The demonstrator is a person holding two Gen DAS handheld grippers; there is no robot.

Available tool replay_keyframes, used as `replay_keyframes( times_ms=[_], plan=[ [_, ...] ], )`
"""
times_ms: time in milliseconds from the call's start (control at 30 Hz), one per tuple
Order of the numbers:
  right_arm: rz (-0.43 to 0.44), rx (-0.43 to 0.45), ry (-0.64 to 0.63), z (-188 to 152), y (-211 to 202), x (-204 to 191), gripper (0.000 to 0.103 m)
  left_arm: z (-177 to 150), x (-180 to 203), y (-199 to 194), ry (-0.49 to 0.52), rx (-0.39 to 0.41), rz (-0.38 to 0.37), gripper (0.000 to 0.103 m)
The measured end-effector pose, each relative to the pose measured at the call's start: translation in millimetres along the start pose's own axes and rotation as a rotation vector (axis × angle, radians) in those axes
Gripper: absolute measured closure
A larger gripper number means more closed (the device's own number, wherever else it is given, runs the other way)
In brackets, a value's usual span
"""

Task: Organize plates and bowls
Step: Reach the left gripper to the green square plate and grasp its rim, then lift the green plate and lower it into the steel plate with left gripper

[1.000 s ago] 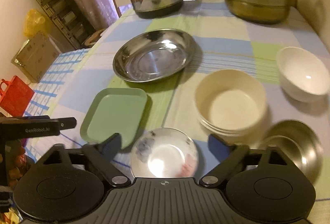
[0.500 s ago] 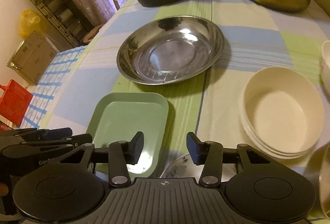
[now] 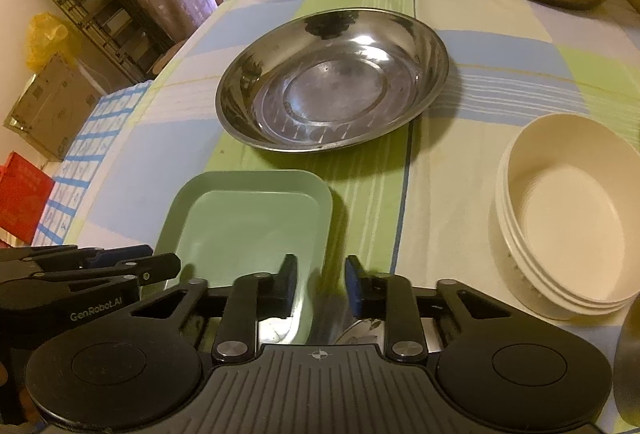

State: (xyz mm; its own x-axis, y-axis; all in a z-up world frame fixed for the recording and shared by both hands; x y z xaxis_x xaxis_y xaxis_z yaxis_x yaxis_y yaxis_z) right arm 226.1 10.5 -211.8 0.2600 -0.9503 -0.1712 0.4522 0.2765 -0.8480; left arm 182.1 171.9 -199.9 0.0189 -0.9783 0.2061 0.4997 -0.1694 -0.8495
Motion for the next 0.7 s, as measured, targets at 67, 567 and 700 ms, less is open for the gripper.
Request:
replay_keyframes(
  times_ms=[67,567,700],
  plan=[
    [0.0,-0.005,-0.005,-1,2,-2,0.084,0,0,1,-0.004,0.001,-0.001,0.086],
    [0.031,-0.008,-0.029,-1,-2,-9,0.098,0,-1,-13,-0.014,0.033,0.018,0.094],
    [0.061,0.011,-0.046,4,-14,-17,0.098,4,-3,-31,-0.024,0.059,0.031,0.093]
  ],
)
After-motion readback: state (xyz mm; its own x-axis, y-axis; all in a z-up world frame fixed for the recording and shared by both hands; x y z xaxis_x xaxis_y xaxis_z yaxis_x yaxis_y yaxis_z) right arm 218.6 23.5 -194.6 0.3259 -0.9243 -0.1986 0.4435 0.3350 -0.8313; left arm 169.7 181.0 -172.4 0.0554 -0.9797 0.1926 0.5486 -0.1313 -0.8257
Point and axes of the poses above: each gripper's, at about its wrist camera, not at the fingertips, and y roughly the way its jaws point, x to its right, z to its top, the point moved 7 cm from there along y, roughly the way its jaws point, and after that the axes turned 11 degrees about -z, right-handed, at the moved point
